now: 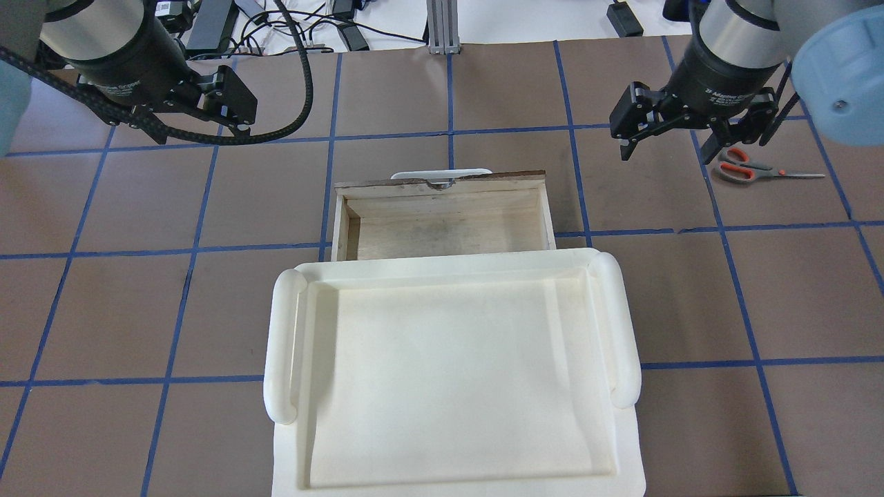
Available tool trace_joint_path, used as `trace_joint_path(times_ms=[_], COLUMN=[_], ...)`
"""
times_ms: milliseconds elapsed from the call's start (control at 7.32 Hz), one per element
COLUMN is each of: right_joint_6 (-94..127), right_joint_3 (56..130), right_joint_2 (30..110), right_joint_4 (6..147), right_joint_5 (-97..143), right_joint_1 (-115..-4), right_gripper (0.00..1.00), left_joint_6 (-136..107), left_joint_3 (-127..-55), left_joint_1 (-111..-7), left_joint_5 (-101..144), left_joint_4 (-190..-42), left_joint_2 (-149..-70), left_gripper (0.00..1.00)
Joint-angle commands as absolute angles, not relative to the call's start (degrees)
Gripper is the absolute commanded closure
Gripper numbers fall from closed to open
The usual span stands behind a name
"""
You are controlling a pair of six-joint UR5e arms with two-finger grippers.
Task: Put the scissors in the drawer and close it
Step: 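Move the right gripper toward the grey-and-orange scissors beyond the drawer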
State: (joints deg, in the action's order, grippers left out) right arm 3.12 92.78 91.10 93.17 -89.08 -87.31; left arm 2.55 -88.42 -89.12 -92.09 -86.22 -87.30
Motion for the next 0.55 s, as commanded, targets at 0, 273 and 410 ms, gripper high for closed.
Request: trace_joint_path(times_ms=[0,273,410], right_joint_6=[2.29,1.94,0.63], right_joint_3=[92.81,92.81,92.81], right_joint_2=[91.32,90.62,90.7], right_joint_4=[92.9,92.02,92.89], right_joint_5=[-89.74,-89.73,-89.65], right_joint_1=[-87.36,-87.28,-87.28], right_gripper=[0.0,0.0,0.0], left_joint_6=[2.55,2.46,2.46], left_joint_3=[-88.42,-88.42,-88.42], left_joint_1=[-89.12,-89.12,-89.03], left_joint_5=[-92.11,-92.02,-92.02], left_joint_4=[-86.22,-86.22,-86.22], left_joint_2=[-87.28,-87.36,-87.36], left_gripper=[0.0,0.0,0.0])
